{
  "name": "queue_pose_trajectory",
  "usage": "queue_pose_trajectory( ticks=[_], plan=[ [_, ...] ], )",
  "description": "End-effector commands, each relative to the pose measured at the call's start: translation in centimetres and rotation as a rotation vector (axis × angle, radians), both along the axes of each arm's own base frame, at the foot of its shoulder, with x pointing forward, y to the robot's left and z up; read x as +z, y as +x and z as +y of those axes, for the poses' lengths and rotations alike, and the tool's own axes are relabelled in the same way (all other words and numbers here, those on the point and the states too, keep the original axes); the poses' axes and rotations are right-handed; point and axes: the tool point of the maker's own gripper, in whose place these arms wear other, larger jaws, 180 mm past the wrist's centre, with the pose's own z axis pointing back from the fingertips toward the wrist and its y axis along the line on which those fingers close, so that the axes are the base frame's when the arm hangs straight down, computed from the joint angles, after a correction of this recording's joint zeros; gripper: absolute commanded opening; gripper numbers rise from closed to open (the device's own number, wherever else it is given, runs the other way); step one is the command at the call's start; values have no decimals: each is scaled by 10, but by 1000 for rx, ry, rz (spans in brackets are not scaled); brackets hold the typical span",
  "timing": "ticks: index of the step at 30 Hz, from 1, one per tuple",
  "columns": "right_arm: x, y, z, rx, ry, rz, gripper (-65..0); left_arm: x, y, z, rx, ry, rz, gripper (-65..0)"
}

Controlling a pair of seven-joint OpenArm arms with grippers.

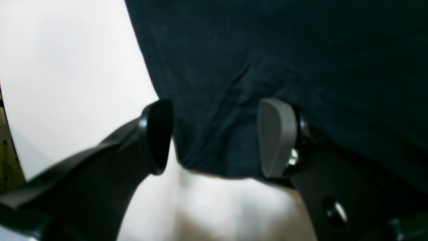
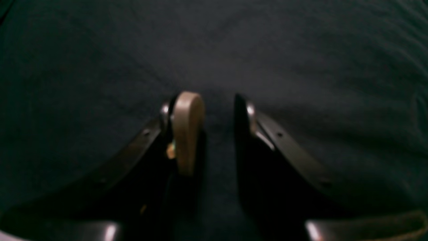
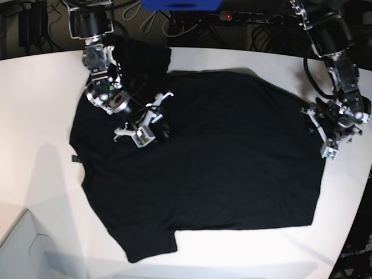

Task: Layout the t-shirt on the table in an organized manner, then fold the t-shirt properly

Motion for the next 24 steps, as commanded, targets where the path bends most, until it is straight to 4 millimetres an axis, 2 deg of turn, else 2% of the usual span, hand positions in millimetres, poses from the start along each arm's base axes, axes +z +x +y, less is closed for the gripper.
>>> queue_pose_trajectory(
  ticks=[1,8,11,14,18,21,24],
  plan=[
    [18,11,1,-7,33,-56,-447,17,12,7,0,21,-52,-260],
    [17,11,0,-10,33,-55,-447,16,12,6,-2,18,-48,-263],
    [17,11,1,-7,33,-54,-447,2,6,5,7,-3,-11,-283],
    [17,11,0,-9,33,-55,-447,-7,2,5,13,-18,13,-406],
    [17,11,1,-7,33,-54,-447,-5,2,7,19,-18,7,-650],
    [17,11,1,-6,33,-54,-447,-3,3,7,19,-17,1,-632],
    [12,10,1,-7,32,-39,-447,12,10,7,6,4,-47,-650]
  ],
)
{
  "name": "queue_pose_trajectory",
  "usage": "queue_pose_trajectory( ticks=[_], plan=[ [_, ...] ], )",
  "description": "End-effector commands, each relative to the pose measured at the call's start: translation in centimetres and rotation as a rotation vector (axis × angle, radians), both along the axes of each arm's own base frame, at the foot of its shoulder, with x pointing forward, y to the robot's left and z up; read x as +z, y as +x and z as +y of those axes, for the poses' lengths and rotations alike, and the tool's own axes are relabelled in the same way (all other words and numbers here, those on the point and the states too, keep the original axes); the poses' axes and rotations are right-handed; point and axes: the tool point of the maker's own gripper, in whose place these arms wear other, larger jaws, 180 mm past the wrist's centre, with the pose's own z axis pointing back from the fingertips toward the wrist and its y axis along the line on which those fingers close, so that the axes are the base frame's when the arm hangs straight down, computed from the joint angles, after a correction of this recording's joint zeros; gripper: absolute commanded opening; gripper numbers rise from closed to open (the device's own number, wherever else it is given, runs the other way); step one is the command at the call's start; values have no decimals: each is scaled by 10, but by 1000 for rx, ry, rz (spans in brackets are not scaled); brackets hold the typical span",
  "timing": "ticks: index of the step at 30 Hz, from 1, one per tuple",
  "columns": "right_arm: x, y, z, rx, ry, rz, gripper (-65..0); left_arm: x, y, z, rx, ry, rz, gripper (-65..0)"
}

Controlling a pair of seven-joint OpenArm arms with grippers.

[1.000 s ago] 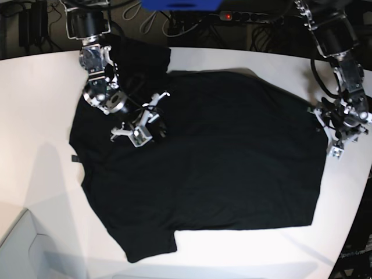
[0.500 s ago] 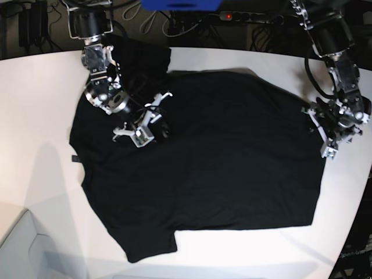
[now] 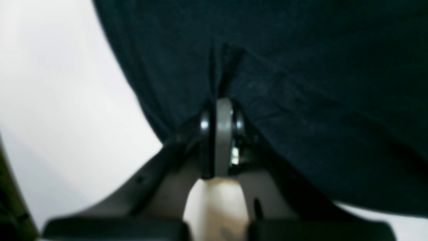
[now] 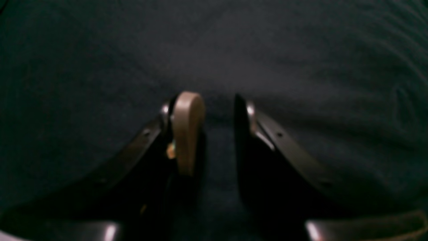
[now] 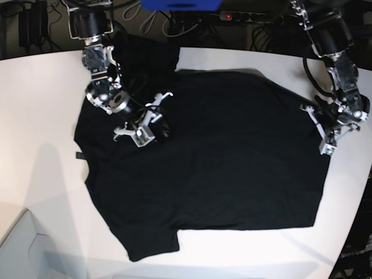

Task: Layout the t-shirt on the table in an organized manner, then fold the t-shirt properly

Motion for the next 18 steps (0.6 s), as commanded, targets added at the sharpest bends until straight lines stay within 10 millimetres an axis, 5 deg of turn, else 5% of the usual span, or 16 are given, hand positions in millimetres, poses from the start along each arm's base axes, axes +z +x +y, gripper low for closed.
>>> queue_pose_trajectory(
  ticks=[1,5,11,18],
  plan=[
    [12,9,1,-7,33,-40,-447,25,16,7,-5,25,-83,-650],
    [2,11,0,-10,30,-8,-447,40,19,-3,-35,12,-167,-649],
    [-17,9,-6,-22,23,48,-447,71,12,-21,-10,-232,-431,-646],
    [-18,9,-7,-20,19,48,-447,63,-13,-20,-6,-299,-433,-645]
  ],
)
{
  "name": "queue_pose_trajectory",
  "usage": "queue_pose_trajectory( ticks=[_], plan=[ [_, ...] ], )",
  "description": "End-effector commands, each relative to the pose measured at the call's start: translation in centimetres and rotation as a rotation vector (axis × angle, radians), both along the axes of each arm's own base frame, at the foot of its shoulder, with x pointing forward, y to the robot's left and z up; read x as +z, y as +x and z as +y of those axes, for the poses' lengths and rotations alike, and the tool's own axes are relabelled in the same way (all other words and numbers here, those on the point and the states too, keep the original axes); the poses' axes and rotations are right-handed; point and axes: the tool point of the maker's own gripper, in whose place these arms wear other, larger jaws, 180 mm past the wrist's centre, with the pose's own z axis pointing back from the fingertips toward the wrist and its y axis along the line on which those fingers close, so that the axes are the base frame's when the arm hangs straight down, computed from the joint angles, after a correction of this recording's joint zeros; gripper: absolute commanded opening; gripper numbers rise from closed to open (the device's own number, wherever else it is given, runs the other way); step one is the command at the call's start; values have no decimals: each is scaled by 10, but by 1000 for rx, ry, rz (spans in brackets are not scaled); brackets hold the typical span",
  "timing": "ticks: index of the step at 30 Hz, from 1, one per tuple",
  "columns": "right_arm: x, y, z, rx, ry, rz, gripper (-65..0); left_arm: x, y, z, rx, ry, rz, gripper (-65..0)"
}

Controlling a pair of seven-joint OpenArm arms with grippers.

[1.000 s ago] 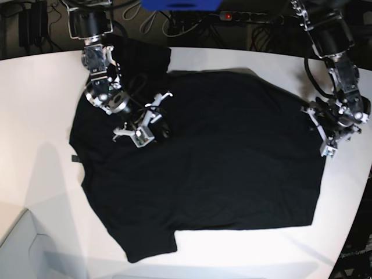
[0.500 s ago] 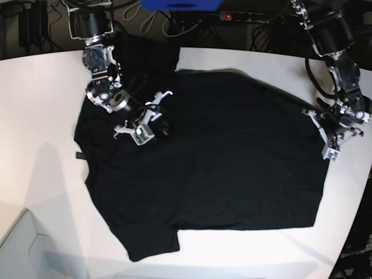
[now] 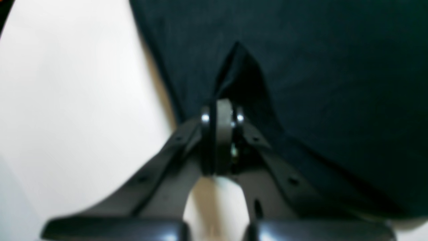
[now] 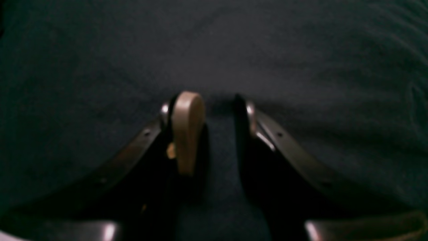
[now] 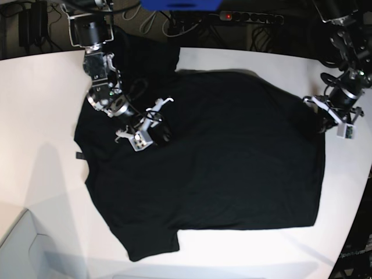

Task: Layout the t-shirt on the table in an organized manner, then fold the t-shirt properly

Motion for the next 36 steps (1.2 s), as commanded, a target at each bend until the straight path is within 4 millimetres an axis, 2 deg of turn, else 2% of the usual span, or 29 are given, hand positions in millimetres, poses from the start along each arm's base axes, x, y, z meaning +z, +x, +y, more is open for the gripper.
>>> queue_pose_trajectory(
  ticks=[1,6,12,14,19,22,25,31,34,36],
  plan=[
    [-4,1,-6,8,-48,16,-447,15,6,9,-3,19,-45,-645],
    [0,7,-3,8,-42,4,-447,-1,-16,20,-12,86,38,-644],
    [3,9,5,13,-29,-1,-447,-11,-25,35,-25,209,104,-635],
    [4,9,9,14,-20,-1,-444,-9,-26,43,-31,254,120,-594],
    [4,9,10,12,-15,0,-444,-3,-21,48,-70,305,127,-416],
    [5,10,8,10,-18,-3,-444,2,-20,55,-79,333,127,-361],
    [12,19,5,9,-25,-23,-444,7,-17,58,-138,388,147,-371],
    [11,22,-8,4,-53,-29,-444,-1,-31,58,-273,467,234,-410],
    [11,22,-11,4,-58,-29,-444,16,-19,61,-240,414,176,-410],
    [11,22,-10,4,-56,-29,-444,37,1,66,-189,388,102,-410]
  ],
)
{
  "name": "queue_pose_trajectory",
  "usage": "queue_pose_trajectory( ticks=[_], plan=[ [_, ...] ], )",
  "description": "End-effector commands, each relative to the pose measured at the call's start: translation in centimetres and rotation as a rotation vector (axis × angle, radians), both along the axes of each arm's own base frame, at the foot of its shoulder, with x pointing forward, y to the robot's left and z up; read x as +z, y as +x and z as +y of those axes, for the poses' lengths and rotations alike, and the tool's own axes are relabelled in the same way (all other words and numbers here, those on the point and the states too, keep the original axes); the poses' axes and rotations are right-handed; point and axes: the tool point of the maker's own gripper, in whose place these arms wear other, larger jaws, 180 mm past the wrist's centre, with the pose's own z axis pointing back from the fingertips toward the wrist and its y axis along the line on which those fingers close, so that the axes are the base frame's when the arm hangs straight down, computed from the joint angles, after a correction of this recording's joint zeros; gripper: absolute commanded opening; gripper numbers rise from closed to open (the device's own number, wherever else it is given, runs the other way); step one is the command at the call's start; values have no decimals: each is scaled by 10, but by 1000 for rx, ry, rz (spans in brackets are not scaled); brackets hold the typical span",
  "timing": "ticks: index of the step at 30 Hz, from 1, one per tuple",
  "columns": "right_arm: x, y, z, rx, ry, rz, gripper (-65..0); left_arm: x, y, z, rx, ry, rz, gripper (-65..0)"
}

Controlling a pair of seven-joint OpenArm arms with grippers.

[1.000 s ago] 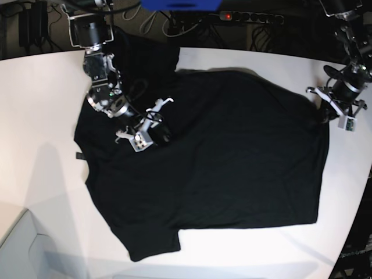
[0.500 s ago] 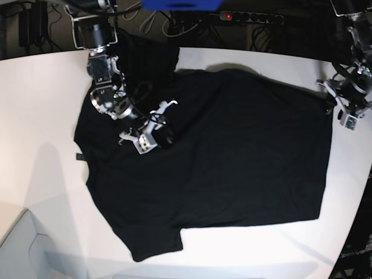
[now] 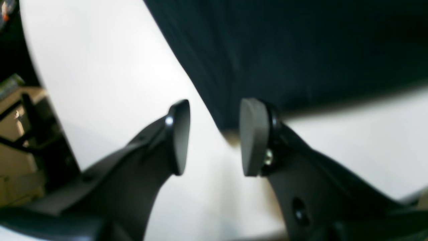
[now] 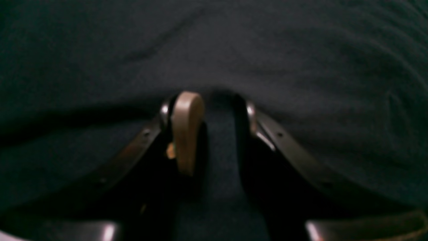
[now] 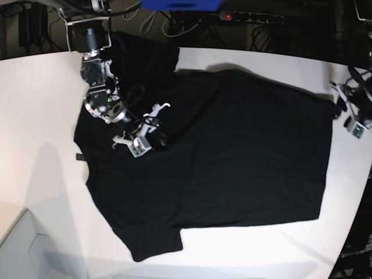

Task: Layout the t-shirt on the table in an organized manner, then fold the t-shirt properly
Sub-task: 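Regrasp the shirt side edge with the left gripper near the sleeve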

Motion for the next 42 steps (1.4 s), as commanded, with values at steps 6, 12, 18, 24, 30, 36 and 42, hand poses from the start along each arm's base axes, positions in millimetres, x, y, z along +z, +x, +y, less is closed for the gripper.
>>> queue_pose_trajectory(
  ticks=[6,12,18,24,30,36,42],
  plan=[
    [7,7,-2,-2,-8,-19,-444,17,53,-10,37,27,-120,-410],
    [6,7,-3,-2,-11,-17,-444,-45,55,-24,-3,172,62,-410],
    [5,7,-5,-3,-17,-16,-444,-55,48,-26,-50,213,111,-410],
    [5,7,-5,-4,-17,-16,-444,-47,28,-9,-80,290,126,-410],
    [6,13,-5,-2,-40,0,-444,-37,2,-26,-207,251,136,-410],
    [9,19,-4,0,-51,-3,-444,-38,-50,-51,-377,221,284,-410],
    [12,22,-5,-1,-51,-9,-444,-38,-69,-44,-389,237,319,-410]
  ],
)
